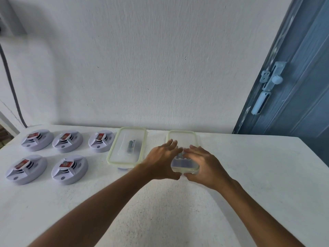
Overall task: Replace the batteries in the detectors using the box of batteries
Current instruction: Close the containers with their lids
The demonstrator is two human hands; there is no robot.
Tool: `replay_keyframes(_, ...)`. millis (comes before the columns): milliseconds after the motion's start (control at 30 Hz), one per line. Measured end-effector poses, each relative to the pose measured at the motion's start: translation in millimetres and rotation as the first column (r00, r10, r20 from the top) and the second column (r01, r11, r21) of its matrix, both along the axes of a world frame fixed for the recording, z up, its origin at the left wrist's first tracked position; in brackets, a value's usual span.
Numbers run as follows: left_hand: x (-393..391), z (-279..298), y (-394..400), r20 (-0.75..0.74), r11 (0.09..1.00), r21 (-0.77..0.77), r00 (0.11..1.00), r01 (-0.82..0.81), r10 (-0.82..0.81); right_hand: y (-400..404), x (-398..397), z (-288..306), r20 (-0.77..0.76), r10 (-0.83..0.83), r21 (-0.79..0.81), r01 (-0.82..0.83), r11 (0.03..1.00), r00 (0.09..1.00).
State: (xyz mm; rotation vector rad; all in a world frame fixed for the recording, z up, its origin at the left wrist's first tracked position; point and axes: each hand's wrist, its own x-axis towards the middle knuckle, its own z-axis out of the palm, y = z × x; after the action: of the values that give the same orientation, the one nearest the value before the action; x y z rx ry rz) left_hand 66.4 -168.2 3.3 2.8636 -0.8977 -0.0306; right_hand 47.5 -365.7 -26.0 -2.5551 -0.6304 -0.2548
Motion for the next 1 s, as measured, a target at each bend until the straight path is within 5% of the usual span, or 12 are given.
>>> replay_keyframes(233,4,18,9,-0.096,0.999,0.031,0.995,0.042,-0.039,-2,3,17,-0.013,-0.002,0.072,0.003,0.997,1.000)
replay_keyframes(467,10,30,35,-0.089,0.996,0.001,0.992,-0.085,0.085,-12,18,0,-0.051,-0.114,-0.103,0.109,0.989,0.992)
replay_keyframes(833,6,15,12,-0.162,0.993,-0.005,0.980,-0.117,0.114,5,4,3,0.379,-0.201,0.029,0.205,0.978,0.903)
replay_keyframes(1000,17,21,20,-0.241,0.998,-0.059,0.971,-0.022,0.007,-1,0,9,0.319,-0.080,0.035,0.072,0.997,0.945)
